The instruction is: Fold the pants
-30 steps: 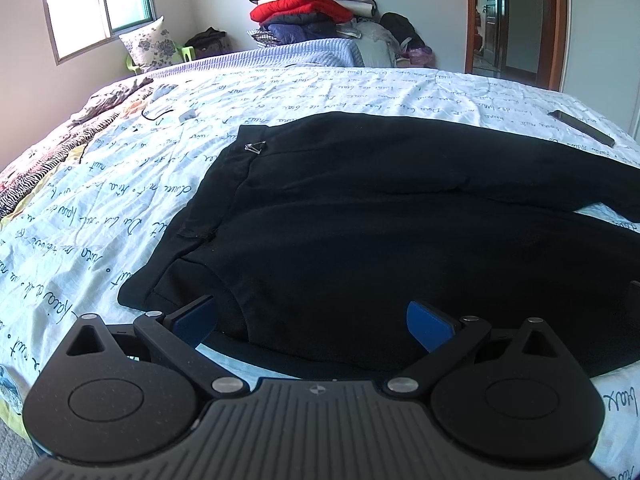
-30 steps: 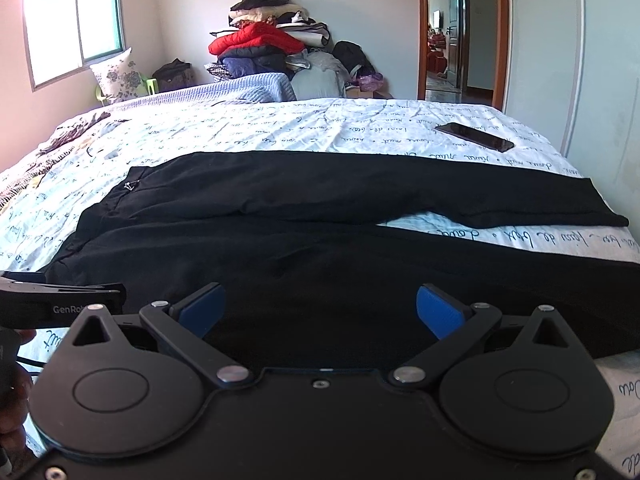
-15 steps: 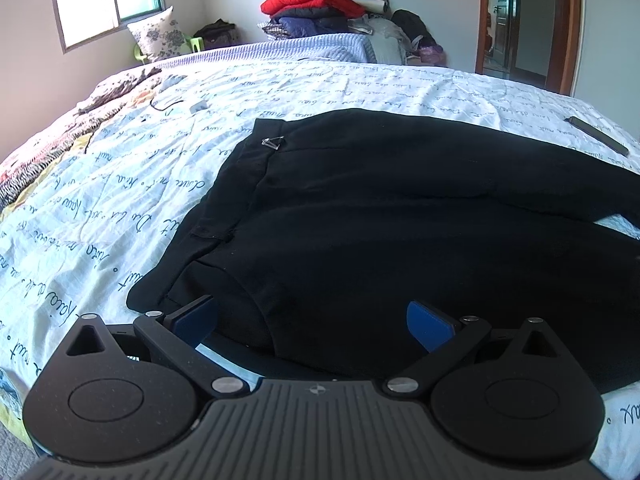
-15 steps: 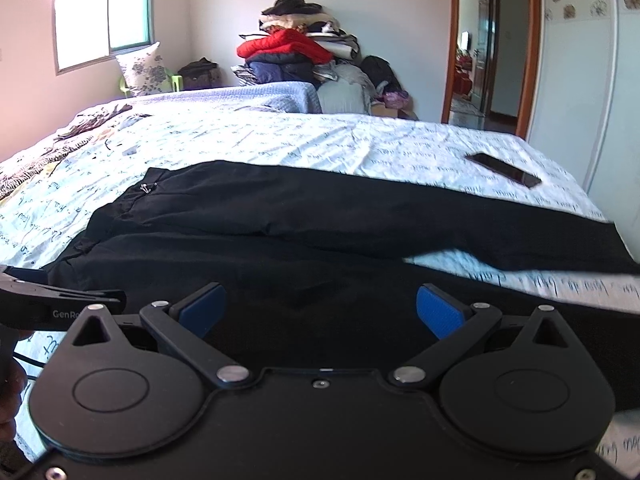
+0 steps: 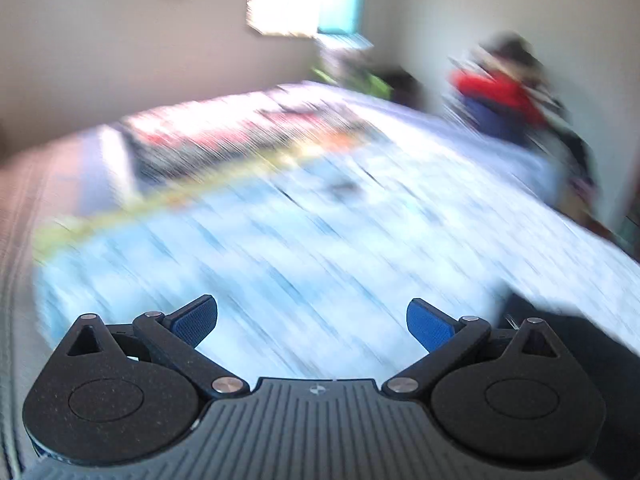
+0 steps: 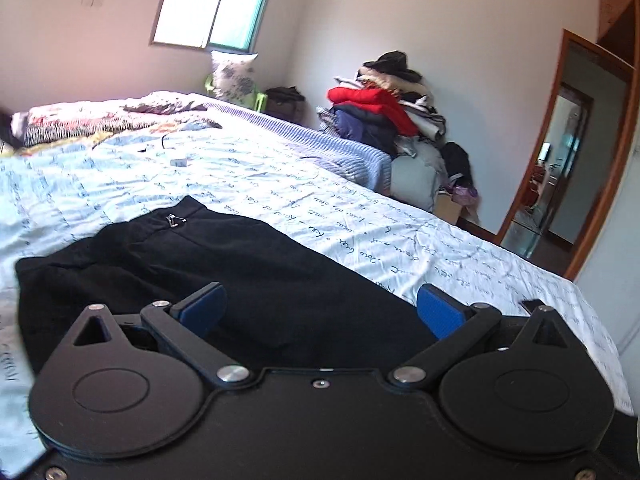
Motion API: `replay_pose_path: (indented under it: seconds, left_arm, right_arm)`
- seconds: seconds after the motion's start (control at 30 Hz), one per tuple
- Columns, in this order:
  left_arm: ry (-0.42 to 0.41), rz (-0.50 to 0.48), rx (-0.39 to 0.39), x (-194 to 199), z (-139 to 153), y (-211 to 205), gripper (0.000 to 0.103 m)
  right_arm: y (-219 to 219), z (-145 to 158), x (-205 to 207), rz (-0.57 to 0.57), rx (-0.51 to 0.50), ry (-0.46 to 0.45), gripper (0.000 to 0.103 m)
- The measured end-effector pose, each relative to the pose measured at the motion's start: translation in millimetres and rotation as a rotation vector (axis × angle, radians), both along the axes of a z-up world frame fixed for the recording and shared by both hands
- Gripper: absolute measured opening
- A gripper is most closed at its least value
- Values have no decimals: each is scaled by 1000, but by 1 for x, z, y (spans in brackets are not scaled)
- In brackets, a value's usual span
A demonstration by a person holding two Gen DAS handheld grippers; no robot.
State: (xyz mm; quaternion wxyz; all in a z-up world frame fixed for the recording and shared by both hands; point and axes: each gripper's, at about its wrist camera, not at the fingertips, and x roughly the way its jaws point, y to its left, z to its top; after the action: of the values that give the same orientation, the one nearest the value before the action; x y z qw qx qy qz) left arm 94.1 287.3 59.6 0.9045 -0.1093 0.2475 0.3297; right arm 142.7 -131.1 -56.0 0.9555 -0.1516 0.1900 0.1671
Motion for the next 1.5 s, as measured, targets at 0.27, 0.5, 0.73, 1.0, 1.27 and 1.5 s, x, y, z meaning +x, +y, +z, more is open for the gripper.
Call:
replay_pose_path:
  seconds: [0.27, 0.5, 0.73, 1.0, 1.27, 1.5]
  left_arm:
    - [179, -604, 32, 127, -28, -17, 99]
    - [230, -1136, 234, 183, -72, -92, 94]
    - [376, -1420, 208, 259, -110, -115, 94]
    - [442, -1496, 19, 313, -144, -107, 96]
    - [477, -1428, -122, 322, -137, -96, 63]
    - [343, -1344, -26, 286, -112, -89, 10]
  right_arm:
    - [4, -25, 129, 130, -10, 246, 103]
    - [5, -45, 195, 260, -66, 369, 102]
    - [-2, -65, 240, 315, -57, 506, 100]
    - [7, -64, 247, 422, -63, 551, 75]
    - [9, -54, 247, 417, -39, 535, 11]
    - [16, -44, 208, 313, -102, 348, 7]
